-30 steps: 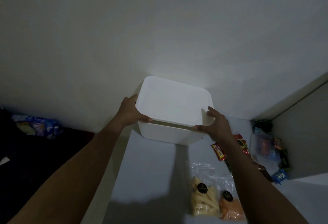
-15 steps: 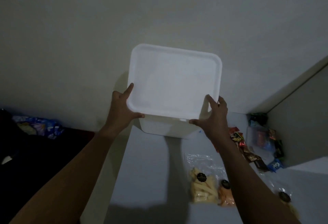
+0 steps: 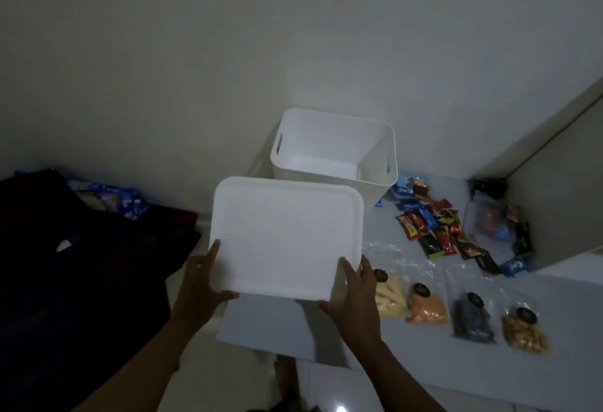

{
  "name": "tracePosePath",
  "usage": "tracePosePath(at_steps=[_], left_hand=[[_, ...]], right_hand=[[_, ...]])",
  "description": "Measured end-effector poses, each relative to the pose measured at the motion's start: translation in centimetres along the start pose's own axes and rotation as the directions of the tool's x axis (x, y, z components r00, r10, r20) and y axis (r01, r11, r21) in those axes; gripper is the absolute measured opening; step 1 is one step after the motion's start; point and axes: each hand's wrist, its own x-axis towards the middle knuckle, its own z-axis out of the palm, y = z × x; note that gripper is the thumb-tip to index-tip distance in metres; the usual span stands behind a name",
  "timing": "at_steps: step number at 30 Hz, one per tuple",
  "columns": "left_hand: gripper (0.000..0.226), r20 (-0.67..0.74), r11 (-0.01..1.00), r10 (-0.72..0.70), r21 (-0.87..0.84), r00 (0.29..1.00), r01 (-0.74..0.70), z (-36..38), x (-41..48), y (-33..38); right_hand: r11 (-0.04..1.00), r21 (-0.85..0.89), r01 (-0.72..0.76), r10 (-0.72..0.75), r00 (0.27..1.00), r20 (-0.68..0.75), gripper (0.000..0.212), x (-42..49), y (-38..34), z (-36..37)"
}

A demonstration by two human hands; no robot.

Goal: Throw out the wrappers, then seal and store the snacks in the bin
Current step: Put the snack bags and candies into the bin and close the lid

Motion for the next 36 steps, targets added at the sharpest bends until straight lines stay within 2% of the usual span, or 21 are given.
tracePosePath(at_steps=[5,9,13,17,23,26,28,31,36], left_hand=[[0.122,0.234,0.979,-0.178,0.144,0.956,0.147,-0.2,-2.7,-2.1],[0.120,0.312,0.954,-0.259,0.230,0.914,0.192,0.2,-3.5,-2.5],[0.111,0.385,0.936,-0.331,0.251,0.862,0.248,0.5,-3.8,-2.8],[0.098,0.389,0.928,-0.337,0.289,0.858,0.234,1.4,-4.7,-2.9],[0.070,0.345,0.907,-0.374,0.332,0.861,0.260,3.0,-6.1,-2.4],[0.060,0.264,0.879,-0.360,0.416,0.895,0.231,3.6,-6.1,-1.0],[0.059,0.227,0.888,-0.317,0.412,0.921,0.204,4.4,-5.8,1.0],[0.055,0.185,0.943,-0.173,0.316,0.967,0.108,6.0,-4.8,4.8],[0.053,0.259,0.981,-0.024,0.192,0.966,-0.027,9.6,-2.0,12.3]], right_hand=[[0.990,0.001,-0.140,0.138,0.976,0.168,0.115,-4.0,1.6,3.0],[0.982,-0.003,-0.189,0.182,0.944,0.276,0.107,-5.8,2.9,3.9],[0.986,-0.017,-0.166,0.161,0.921,0.355,0.095,-6.0,3.9,4.4],[0.985,-0.094,-0.147,0.172,0.909,0.381,0.091,-6.2,4.2,4.8],[0.982,-0.139,-0.124,0.173,0.889,0.425,0.062,-6.6,4.9,4.9],[0.986,-0.080,-0.143,0.163,0.907,0.389,0.059,-6.8,4.8,4.1],[0.985,-0.035,-0.167,0.169,0.930,0.327,0.060,-6.6,4.6,3.1],[0.982,0.013,-0.188,0.181,0.958,0.222,0.049,-5.5,4.6,1.1],[0.979,0.028,-0.203,0.201,0.978,0.065,0.032,-3.1,5.8,-3.4]])
